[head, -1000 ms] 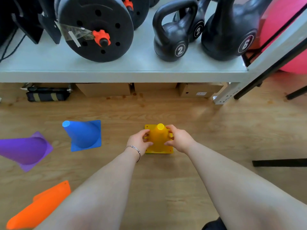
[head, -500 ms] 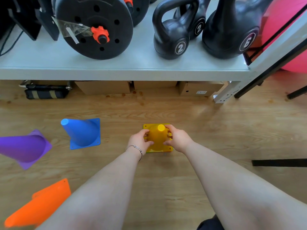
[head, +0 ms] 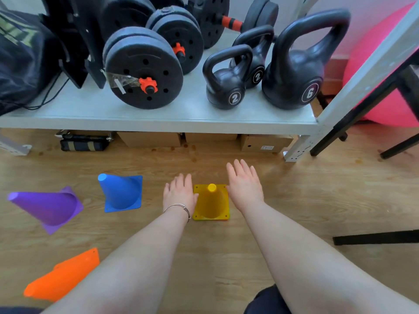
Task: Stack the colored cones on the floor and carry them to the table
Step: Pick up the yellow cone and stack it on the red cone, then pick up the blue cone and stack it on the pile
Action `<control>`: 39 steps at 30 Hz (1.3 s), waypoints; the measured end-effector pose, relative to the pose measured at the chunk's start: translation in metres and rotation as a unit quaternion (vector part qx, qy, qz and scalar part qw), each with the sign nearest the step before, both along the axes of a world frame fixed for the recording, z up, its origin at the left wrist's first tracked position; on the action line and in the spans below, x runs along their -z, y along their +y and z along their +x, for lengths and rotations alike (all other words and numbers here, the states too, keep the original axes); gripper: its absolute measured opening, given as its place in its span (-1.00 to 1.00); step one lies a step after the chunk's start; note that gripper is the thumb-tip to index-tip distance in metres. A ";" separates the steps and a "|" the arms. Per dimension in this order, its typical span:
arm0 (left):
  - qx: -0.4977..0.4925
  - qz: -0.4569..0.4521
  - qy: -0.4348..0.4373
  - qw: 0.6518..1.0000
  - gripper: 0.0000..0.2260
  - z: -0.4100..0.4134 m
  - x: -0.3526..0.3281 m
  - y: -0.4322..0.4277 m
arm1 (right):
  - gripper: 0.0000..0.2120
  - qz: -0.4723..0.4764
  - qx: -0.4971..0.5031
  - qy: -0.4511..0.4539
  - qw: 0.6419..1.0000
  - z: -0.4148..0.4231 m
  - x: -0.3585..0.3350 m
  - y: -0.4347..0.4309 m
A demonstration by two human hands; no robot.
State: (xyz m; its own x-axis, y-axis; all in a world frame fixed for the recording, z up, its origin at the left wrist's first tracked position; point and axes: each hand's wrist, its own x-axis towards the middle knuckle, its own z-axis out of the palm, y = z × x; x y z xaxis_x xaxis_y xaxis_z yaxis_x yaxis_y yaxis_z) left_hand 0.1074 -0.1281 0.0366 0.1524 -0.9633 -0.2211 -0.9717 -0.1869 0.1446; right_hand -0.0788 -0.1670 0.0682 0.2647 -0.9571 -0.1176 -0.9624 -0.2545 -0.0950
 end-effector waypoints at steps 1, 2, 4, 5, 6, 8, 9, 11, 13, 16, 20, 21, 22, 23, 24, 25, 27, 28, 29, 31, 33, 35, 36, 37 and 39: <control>-0.007 -0.012 -0.005 1.000 -0.39 0.001 -0.010 0.001 | -0.37 -0.009 0.001 -0.011 1.000 0.003 -0.010 -0.002; -0.012 -0.021 -0.013 1.000 -0.39 0.004 -0.021 0.002 | -0.32 -0.019 -0.004 -0.019 1.000 0.007 -0.020 -0.005; -0.018 -0.033 -0.045 0.998 -0.38 0.012 -0.043 0.006 | -0.26 -0.039 -0.022 -0.023 0.999 0.016 -0.040 -0.008; -0.022 -0.039 -0.067 0.997 -0.37 0.017 -0.053 0.008 | -0.25 -0.047 -0.032 -0.023 0.998 0.020 -0.048 -0.010; -0.029 -0.044 -0.089 0.995 -0.36 0.024 -0.063 0.010 | -0.25 -0.053 -0.044 -0.025 0.997 0.025 -0.056 -0.011; -0.049 -0.053 -0.128 0.989 -0.33 0.038 -0.083 0.014 | -0.24 -0.067 -0.067 -0.027 0.995 0.033 -0.071 -0.012; -0.060 -0.056 -0.142 0.987 -0.32 0.044 -0.092 0.016 | -0.25 -0.072 -0.079 -0.026 0.994 0.037 -0.077 -0.012; -0.077 -0.055 -0.160 0.983 -0.31 0.054 -0.109 0.022 | -0.24 -0.077 -0.098 -0.028 0.992 0.046 -0.088 -0.012; -0.099 -0.060 -0.170 0.979 -0.29 0.064 -0.121 0.030 | -0.24 -0.080 -0.111 -0.037 0.990 0.057 -0.095 -0.012; -0.133 -0.045 -0.185 0.973 -0.28 0.090 -0.127 0.043 | -0.25 -0.068 -0.132 -0.044 0.988 0.081 -0.097 -0.012; -0.166 -0.016 -0.208 0.964 -0.27 0.135 -0.115 0.053 | -0.25 -0.061 -0.163 -0.046 0.984 0.118 -0.083 -0.015; -0.170 -0.008 -0.207 0.963 -0.27 0.145 -0.109 0.055 | -0.25 -0.059 -0.170 -0.043 0.983 0.127 -0.078 -0.016; -0.174 -0.003 -0.205 0.963 -0.27 0.154 -0.102 0.055 | -0.25 -0.058 -0.179 -0.040 0.981 0.135 -0.071 -0.017; -0.174 0.003 -0.204 0.963 -0.27 0.163 -0.093 0.056 | -0.25 -0.056 -0.187 -0.035 0.980 0.142 -0.064 -0.018; -0.172 0.010 -0.204 0.964 -0.27 0.171 -0.085 0.057 | -0.25 -0.051 -0.192 -0.028 0.980 0.149 -0.057 -0.020; -0.171 0.017 -0.205 0.964 -0.27 0.178 -0.077 0.057 | -0.25 -0.045 -0.193 -0.022 0.980 0.155 -0.050 -0.022; -0.175 0.028 -0.202 0.963 -0.27 0.193 -0.060 0.057 | -0.24 -0.040 -0.192 -0.015 0.980 0.167 -0.032 -0.027; -0.180 0.035 -0.199 0.963 -0.27 0.201 -0.051 0.056 | -0.23 -0.038 -0.193 -0.012 0.980 0.174 -0.023 -0.028; -0.184 0.047 -0.198 0.962 -0.26 0.209 -0.042 0.055 | -0.23 -0.035 -0.196 -0.010 0.980 0.182 -0.014 -0.031; -0.185 0.073 -0.198 0.960 -0.25 0.224 -0.026 0.052 | -0.22 -0.016 -0.205 -0.002 0.979 0.196 0.003 -0.034; -0.203 0.082 -0.188 0.957 -0.23 0.238 -0.010 0.046 | -0.20 0.007 -0.213 -0.002 0.977 0.212 0.019 -0.040; -0.218 0.092 -0.170 0.957 -0.21 0.250 0.004 0.039 | -0.20 0.038 -0.226 -0.006 0.973 0.230 0.032 -0.044; -0.216 0.100 -0.162 0.958 -0.21 0.255 0.012 0.036 | -0.21 0.050 -0.237 -0.008 0.970 0.239 0.038 -0.045; -0.209 0.108 -0.156 0.959 -0.22 0.258 0.019 0.034 | -0.22 0.059 -0.246 -0.011 0.967 0.247 0.044 -0.045; -0.196 0.118 -0.137 0.964 -0.25 0.265 0.033 0.032 | -0.26 0.074 -0.255 -0.013 0.964 0.262 0.053 -0.044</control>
State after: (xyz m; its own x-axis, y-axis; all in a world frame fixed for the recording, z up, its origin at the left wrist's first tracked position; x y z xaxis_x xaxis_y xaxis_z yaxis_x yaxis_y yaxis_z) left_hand 0.3724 -0.0958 0.0036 0.5783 -0.7472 -0.3275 -0.8153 -0.5437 -0.1994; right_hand 0.1827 -0.2112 0.0152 0.7015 -0.6745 -0.2299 -0.7121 -0.6758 -0.1901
